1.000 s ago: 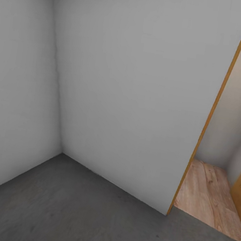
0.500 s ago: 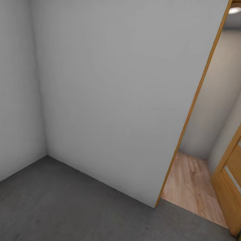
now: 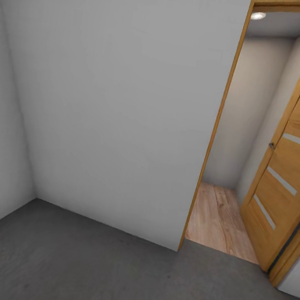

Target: Move the two storage containers from the living room to the garage. In the garage, place one container on the floor and stack the other container on top of it (either order is fine).

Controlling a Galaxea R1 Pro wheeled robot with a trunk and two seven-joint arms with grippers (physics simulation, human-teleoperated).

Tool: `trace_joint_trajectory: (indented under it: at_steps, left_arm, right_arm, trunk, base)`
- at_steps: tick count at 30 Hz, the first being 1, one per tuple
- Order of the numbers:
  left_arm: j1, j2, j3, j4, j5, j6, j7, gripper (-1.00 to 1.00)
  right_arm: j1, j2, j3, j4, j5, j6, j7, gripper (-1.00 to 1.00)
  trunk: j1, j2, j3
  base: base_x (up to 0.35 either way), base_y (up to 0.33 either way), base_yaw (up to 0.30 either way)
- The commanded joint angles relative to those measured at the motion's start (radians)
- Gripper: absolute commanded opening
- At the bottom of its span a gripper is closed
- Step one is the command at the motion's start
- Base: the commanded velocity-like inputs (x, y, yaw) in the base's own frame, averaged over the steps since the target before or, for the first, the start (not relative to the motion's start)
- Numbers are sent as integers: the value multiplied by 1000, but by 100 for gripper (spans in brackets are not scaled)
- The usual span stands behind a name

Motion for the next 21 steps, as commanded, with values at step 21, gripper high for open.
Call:
trace_joint_trajectory:
  at_steps: [21]
  left_arm:
    - [0, -47, -10, -3, 8, -1, 2, 100]
  right_arm:
    - [-1, 0, 8, 3, -8, -5, 0, 100]
  trunk:
    - [0, -1, -1]
  base:
    - [0, 0, -260]
